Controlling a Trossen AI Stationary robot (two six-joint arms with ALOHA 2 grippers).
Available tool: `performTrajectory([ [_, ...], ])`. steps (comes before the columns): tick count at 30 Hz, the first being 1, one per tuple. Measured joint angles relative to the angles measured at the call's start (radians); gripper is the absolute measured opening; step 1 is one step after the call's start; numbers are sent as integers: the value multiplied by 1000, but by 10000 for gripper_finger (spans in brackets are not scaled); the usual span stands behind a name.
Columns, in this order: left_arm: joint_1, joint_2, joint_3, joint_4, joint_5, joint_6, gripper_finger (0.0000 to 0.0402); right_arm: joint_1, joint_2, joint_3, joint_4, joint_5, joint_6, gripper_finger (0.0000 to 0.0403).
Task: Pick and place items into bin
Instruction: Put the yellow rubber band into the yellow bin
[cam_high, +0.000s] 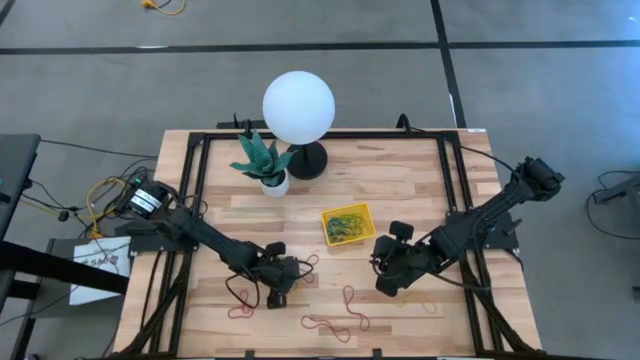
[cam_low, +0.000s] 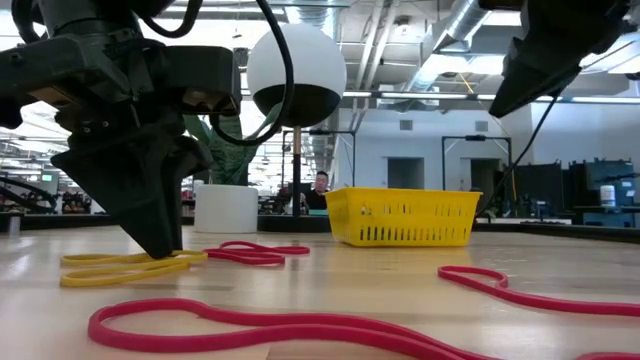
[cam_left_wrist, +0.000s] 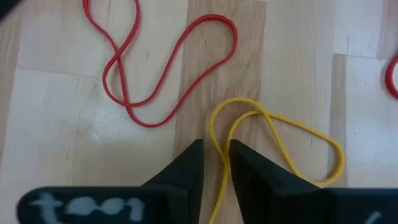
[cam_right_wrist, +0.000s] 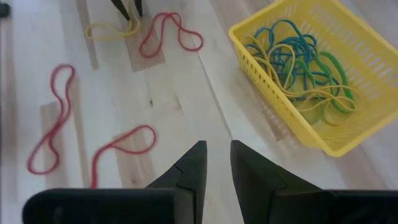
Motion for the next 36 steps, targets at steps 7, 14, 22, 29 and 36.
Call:
performTrajectory([
  [7,-1,0,0,-1,4,-1,38,7,0,1,27,-5,-1,66],
  [14,-3,-1,1,58,10,106,3,6,0,1,27,-7,0,66],
  [22,-2,-11,209,-207,-102,244,0,20,0,1,28,-10,-1,66],
  [29,51,-11,460,-419,-297,505,0,37,0,1,17,-12,40,66],
  [36,209,-12,658,-441,-347,719,0,79,0,1,17,-65,111,66],
])
